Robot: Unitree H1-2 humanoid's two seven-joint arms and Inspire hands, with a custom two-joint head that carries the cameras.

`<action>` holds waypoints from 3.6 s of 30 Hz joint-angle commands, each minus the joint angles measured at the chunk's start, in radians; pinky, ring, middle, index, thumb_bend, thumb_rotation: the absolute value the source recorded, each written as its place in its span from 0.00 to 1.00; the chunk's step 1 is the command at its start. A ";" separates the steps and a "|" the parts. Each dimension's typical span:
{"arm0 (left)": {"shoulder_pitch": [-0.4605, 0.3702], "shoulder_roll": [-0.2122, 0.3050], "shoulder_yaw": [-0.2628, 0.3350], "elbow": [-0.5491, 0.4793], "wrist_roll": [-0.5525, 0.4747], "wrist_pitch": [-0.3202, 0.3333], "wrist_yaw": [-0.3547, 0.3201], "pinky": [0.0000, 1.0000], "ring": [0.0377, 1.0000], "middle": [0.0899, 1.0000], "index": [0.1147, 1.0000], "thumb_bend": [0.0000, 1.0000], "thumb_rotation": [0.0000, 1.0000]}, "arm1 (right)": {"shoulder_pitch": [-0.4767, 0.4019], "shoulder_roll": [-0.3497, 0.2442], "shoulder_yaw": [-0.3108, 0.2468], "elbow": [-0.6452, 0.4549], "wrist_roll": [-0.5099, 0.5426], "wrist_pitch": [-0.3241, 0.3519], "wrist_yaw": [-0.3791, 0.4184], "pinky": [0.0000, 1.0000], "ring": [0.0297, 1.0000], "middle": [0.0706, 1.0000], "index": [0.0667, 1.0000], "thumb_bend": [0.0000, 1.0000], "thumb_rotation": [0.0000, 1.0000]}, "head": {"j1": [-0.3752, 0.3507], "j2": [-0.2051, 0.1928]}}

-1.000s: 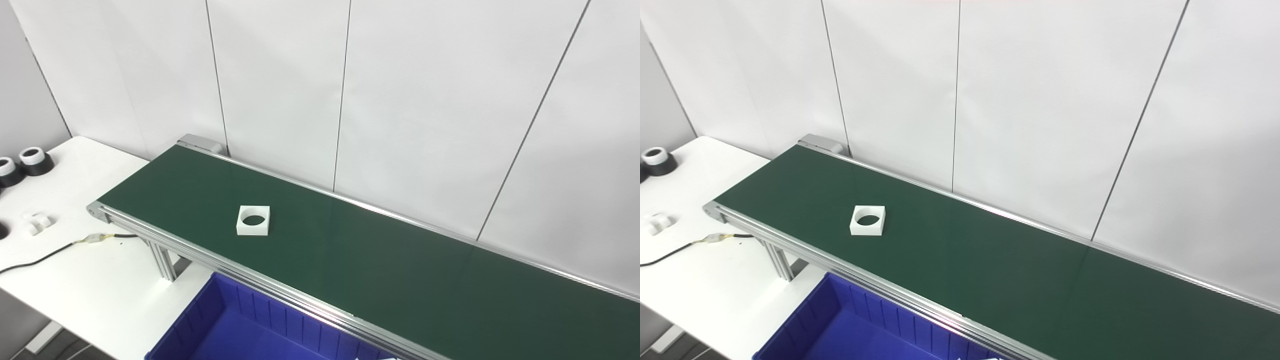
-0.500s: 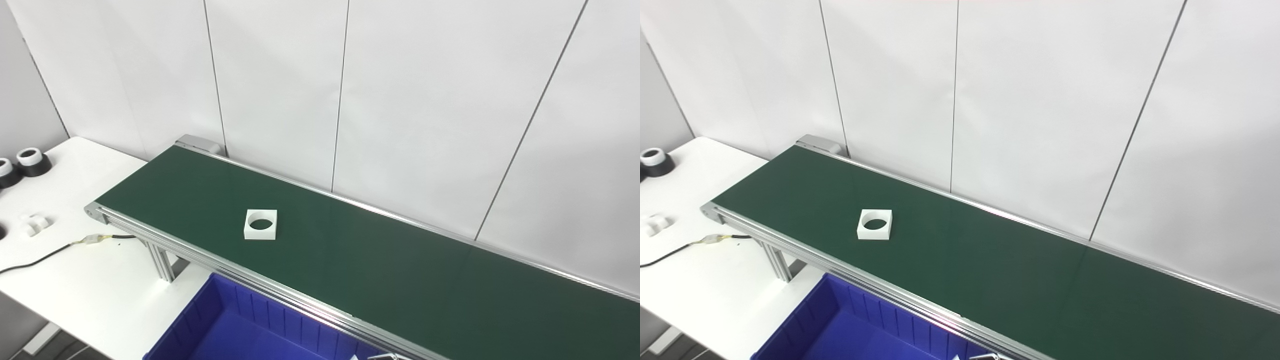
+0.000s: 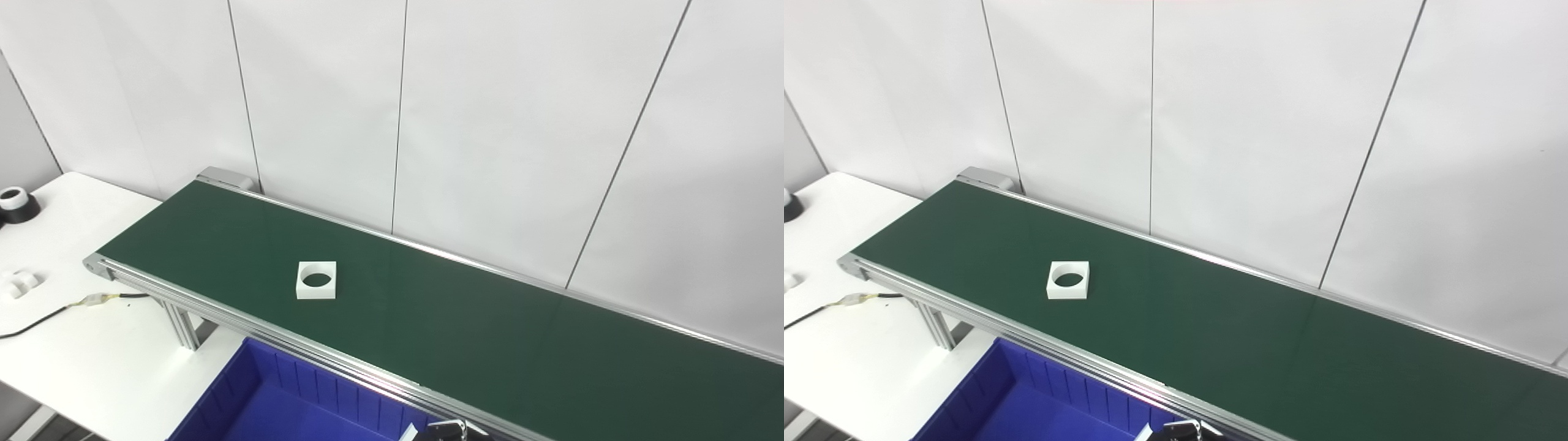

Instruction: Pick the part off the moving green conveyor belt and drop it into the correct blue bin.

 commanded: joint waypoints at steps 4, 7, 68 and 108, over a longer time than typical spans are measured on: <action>-0.046 -0.009 0.019 -0.094 -0.021 -0.038 -0.036 0.49 0.51 0.49 0.43 0.50 0.06 | 0.011 -0.003 -0.011 -0.050 -0.006 -0.056 -0.004 0.63 0.72 0.77 0.75 0.62 0.00 | -0.002 0.017; -0.071 -0.013 0.040 -0.119 -0.024 -0.038 -0.039 0.51 0.52 0.51 0.43 0.50 0.06 | 0.012 -0.003 -0.013 -0.054 -0.003 -0.056 0.000 0.62 0.72 0.76 0.75 0.63 0.00 | -0.006 0.024; -0.753 0.498 0.118 0.514 0.469 0.043 0.118 0.77 0.90 0.91 0.83 1.00 0.15 | -0.029 0.024 0.002 0.009 -0.056 -0.057 -0.007 0.58 0.68 0.74 0.73 0.68 0.00 | -0.167 0.009; -0.745 0.512 -0.051 0.547 0.583 0.117 0.069 0.63 0.69 0.68 0.65 0.99 0.03 | -0.020 0.026 0.041 0.007 -0.104 -0.057 -0.121 0.58 0.68 0.73 0.72 0.71 0.00 | -0.242 0.032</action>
